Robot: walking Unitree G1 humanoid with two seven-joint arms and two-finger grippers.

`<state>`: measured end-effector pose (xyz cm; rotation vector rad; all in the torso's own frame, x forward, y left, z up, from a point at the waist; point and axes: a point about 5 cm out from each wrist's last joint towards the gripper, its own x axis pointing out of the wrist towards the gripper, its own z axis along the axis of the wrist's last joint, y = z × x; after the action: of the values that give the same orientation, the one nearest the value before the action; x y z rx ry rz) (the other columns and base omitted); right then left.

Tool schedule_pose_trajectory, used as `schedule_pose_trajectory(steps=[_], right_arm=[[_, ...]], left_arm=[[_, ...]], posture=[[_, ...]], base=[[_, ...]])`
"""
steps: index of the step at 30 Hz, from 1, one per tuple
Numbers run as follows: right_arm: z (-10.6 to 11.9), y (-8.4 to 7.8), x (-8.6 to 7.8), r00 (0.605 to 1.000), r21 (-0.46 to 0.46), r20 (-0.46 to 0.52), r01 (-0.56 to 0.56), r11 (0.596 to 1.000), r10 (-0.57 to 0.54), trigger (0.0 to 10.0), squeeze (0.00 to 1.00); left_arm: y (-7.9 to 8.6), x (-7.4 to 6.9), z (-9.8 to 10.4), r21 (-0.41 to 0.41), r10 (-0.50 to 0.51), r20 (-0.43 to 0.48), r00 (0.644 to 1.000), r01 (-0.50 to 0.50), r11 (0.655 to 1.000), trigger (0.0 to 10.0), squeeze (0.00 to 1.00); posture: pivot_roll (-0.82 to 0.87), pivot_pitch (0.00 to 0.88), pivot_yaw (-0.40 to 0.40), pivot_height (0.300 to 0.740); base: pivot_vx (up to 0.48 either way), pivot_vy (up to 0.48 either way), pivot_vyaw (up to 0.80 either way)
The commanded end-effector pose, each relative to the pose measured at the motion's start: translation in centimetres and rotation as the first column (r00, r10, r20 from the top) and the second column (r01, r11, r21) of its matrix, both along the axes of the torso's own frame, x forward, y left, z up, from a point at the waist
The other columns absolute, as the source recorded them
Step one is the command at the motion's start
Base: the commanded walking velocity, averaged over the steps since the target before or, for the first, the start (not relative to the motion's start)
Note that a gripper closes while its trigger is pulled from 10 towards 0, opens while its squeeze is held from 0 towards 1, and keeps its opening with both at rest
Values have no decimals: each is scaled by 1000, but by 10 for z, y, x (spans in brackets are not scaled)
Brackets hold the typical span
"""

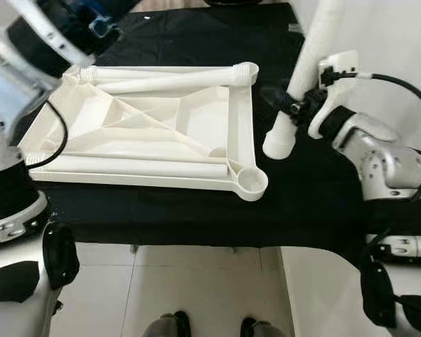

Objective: Building children table

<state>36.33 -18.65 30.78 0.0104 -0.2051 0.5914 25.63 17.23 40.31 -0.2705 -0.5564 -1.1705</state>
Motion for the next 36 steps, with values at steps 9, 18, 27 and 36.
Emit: schedule_pose_trajectory(steps=[9, 18, 27, 36], right_arm=[[-3, 17, -40, 935, -61, 121, -329, 942, 334, 10000, 0], [-27, 36, -47, 859, -152, 92, -487, 860, 503, 10000, 0], [-40, 48, -47, 832, -188, 59, -533, 825, 551, 10000, 0], [-38, 45, -40, 834, -209, 65, -526, 824, 549, 10000, 0]], left_arm=[[-31, -28, -134, 301, 49, -364, 930, 68, 951, 10000, 0], [-35, -67, -209, 499, 262, -479, 838, 14, 866, 10000, 0], [-45, -85, -236, 551, 379, -476, 793, -66, 832, 10000, 0], [-48, -94, -238, 551, 430, -422, 798, -151, 821, 10000, 0]], posture=[[-27, 278, 33, 740], [-8, 291, 43, 740], [-2, 315, 46, 740], [22, 348, 37, 740]], base=[[0, 0, 0], [0, 0, 0], [0, 0, 0], [0, 0, 0]])
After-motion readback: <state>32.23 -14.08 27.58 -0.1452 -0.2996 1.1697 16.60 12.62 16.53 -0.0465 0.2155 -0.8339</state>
